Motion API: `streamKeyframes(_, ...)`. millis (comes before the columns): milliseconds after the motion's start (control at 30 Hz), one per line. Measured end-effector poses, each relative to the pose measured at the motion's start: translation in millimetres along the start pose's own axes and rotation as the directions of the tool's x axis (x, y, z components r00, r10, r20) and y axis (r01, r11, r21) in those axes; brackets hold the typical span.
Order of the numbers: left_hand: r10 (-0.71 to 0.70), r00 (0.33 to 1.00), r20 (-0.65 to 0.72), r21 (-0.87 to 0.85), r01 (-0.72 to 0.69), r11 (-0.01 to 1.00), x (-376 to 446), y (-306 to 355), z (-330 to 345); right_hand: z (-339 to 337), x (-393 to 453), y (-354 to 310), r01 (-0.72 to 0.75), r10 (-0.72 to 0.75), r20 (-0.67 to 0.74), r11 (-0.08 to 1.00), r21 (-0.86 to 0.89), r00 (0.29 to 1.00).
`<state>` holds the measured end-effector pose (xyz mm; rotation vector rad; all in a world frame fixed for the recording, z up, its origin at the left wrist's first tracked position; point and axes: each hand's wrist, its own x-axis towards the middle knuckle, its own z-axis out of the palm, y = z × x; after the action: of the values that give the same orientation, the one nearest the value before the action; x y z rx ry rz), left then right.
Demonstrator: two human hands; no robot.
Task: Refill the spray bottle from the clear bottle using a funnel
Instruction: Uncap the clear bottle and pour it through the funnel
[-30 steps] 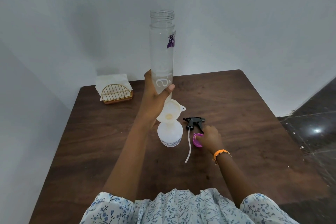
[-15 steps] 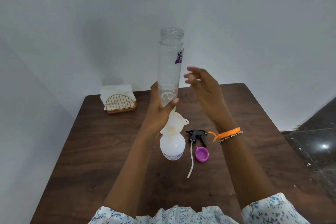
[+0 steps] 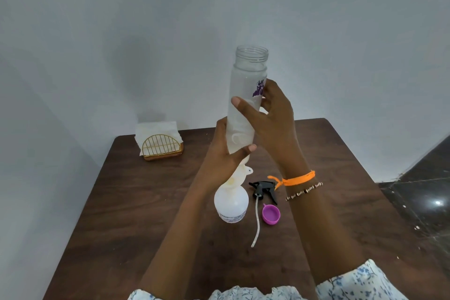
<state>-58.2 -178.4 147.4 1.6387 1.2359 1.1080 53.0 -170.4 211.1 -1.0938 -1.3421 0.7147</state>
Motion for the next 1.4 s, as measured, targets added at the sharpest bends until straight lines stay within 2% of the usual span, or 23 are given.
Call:
streamKeyframes(167, -0.048, 0.992, 0.116, 0.067, 0.04, 0.997, -6.3, -7.7, -3.0, -8.0, -11.0, 1.0, 0.046, -0.049, -0.039, 0.996, -0.072, 0.998)
streamKeyframes(333, -0.167, 0.984, 0.067, 0.216, 0.149, 0.965, -16.2, -34.9, -13.7, -23.5, -21.4, 9.6, 0.086, -0.097, -0.057, 0.981, -0.176, 0.994)
streamKeyframes(467, -0.286, 0.957, 0.043, 0.165, 0.275, 0.947, -30.3, -57.7, -10.8, -30.4, -34.7, 30.8, 0.105, -0.109, 0.003, 0.954, -0.282, 0.994)
streamKeyframes(600, -0.321, 0.947, 0.019, 0.132, 0.316, 0.94, -36.4, -71.7, -4.5, -28.9, -49.8, 57.1, 0.104, -0.093, 0.05, 0.926, -0.363, 0.994)
streamKeyframes(767, -0.359, 0.933, -0.007, -0.008, 0.359, 0.933, -39.7, -80.9, -0.6, -27.9, -67.5, 80.3, 0.067, -0.033, 0.094, 0.921, -0.383, 0.995)
streamKeyframes(1033, -0.351, 0.934, -0.073, -0.12, 0.341, 0.932, -39.6, -85.2, 12.0, -32.3, -85.1, 100.9, -0.012, 0.061, 0.102, 0.904, -0.428, 0.993)
streamKeyframes(1233, -0.344, 0.935, -0.088, -0.154, 0.328, 0.932, -41.3, -83.6, 19.6, -33.2, -90.5, 107.8, -0.007, 0.075, 0.127, 0.882, -0.472, 0.989)
streamKeyframes(1400, -0.292, 0.952, -0.094, -0.12, 0.28, 0.952, -42.8, -84.5, 22.4, -34.6, -95.8, 112.0, -0.038, 0.092, 0.085, 0.868, -0.494, 0.992)
